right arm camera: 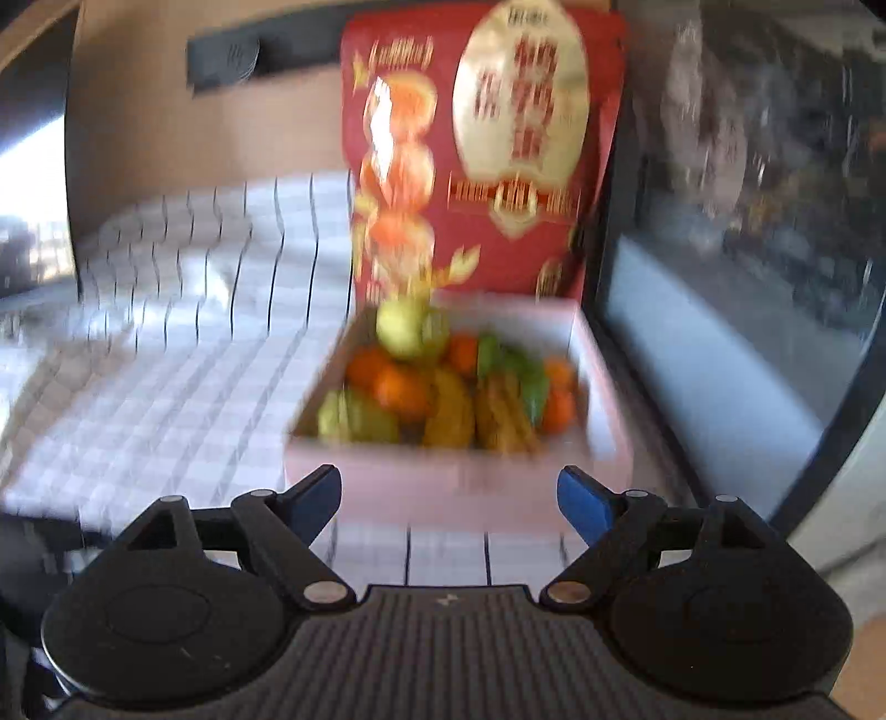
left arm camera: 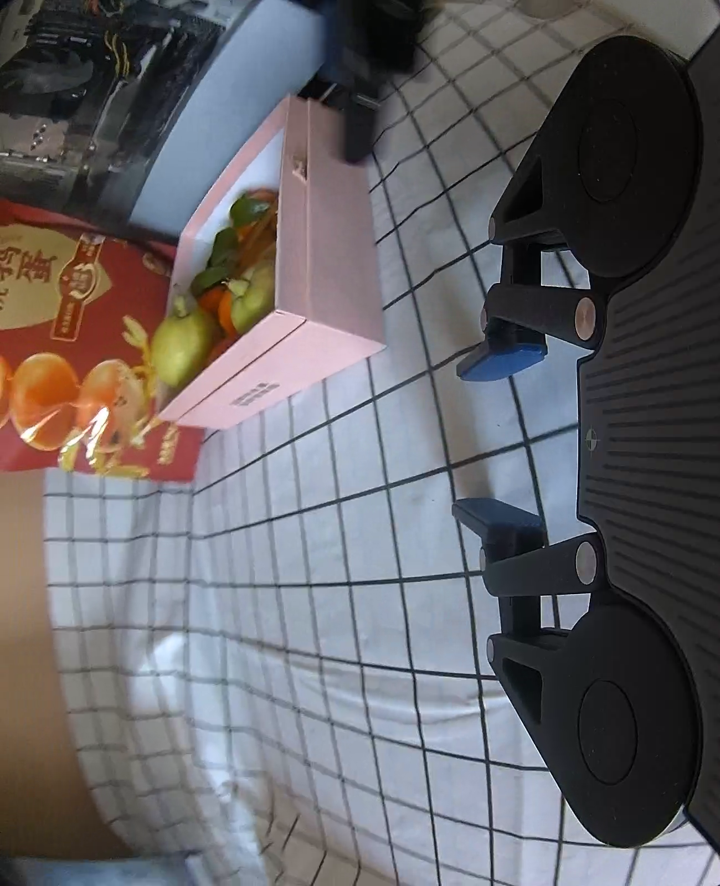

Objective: Organize fruits

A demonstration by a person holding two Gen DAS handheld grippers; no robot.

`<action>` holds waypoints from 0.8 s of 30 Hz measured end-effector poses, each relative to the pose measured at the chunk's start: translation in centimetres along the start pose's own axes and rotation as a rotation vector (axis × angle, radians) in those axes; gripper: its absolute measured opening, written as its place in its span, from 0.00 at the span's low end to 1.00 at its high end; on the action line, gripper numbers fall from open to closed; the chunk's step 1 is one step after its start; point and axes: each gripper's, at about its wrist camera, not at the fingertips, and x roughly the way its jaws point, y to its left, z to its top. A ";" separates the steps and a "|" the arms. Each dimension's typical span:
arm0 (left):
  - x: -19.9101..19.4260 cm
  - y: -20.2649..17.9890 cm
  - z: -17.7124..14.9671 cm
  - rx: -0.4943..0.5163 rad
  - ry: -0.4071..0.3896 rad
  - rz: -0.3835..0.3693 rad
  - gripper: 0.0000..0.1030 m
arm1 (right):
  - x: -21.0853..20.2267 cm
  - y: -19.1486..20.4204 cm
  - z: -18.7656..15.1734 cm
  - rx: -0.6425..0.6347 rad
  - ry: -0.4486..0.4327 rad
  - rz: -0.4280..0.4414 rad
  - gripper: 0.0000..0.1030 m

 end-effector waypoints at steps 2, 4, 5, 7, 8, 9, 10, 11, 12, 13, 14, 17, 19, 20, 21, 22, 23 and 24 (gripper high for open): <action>0.2 -1.0 -0.4 -0.002 -0.037 0.034 0.53 | 1.8 -0.5 -1.1 0.017 0.041 0.021 0.83; 0.4 -1.9 -0.7 0.030 -0.065 0.063 0.54 | 3.6 -0.7 -1.7 0.017 0.072 0.047 0.83; 0.5 -2.3 -0.9 0.036 -0.081 0.068 0.54 | 4.3 -0.8 -2.0 0.018 0.080 0.053 0.83; 0.7 -2.7 -0.9 0.019 -0.097 0.072 0.55 | 5.6 -0.9 -2.5 0.013 0.097 0.043 0.85; 0.8 -2.9 -0.9 0.021 -0.105 0.076 0.55 | 5.8 -0.8 -2.6 -0.006 0.074 0.025 0.87; 0.9 -2.9 -0.8 0.021 -0.108 0.077 0.55 | 5.9 -0.9 -2.6 -0.014 0.065 0.022 0.89; 1.0 -2.9 -0.8 0.016 -0.109 0.075 0.55 | 6.2 -1.2 -2.6 -0.010 0.066 0.026 0.94; 1.0 -2.9 -0.7 0.010 -0.110 0.076 0.56 | 6.3 -1.5 -2.6 0.003 0.068 0.032 0.98; 1.1 -2.9 -0.5 0.008 -0.110 0.082 0.56 | 6.4 -1.7 -2.7 0.008 0.062 0.027 1.00; 1.2 -3.0 -0.5 0.011 -0.109 0.091 0.57 | 6.3 -1.8 -2.9 0.007 0.051 0.018 1.00; 1.4 -3.2 -0.4 0.013 -0.109 0.100 0.57 | 6.3 -1.8 -3.0 0.014 0.048 0.015 1.00; 1.6 -3.4 -0.3 0.003 -0.109 0.109 0.57 | 6.5 -1.5 -2.8 0.017 0.042 -0.003 1.00; 1.6 -3.4 -0.3 0.001 -0.109 0.109 0.57 | 6.7 -1.5 -2.8 0.020 0.031 -0.005 1.00; 1.6 -3.3 -0.3 -0.001 -0.109 0.105 0.57 | 6.6 -1.5 -3.0 0.019 0.016 -0.005 1.00; 1.7 -3.3 -0.3 -0.002 -0.109 0.104 0.57 | 6.6 -1.5 -3.0 0.019 0.016 -0.005 1.00; 1.7 -3.3 -0.3 -0.001 -0.109 0.106 0.57 | 6.7 -1.6 -2.9 0.022 0.018 0.000 1.00; 1.7 -3.3 -0.2 0.000 -0.109 0.107 0.57 | 6.7 -1.8 -3.0 0.027 0.018 0.006 1.00; 1.7 -3.3 -0.2 0.000 -0.109 0.105 0.57 | 6.6 -1.9 -3.0 0.027 0.019 0.008 1.00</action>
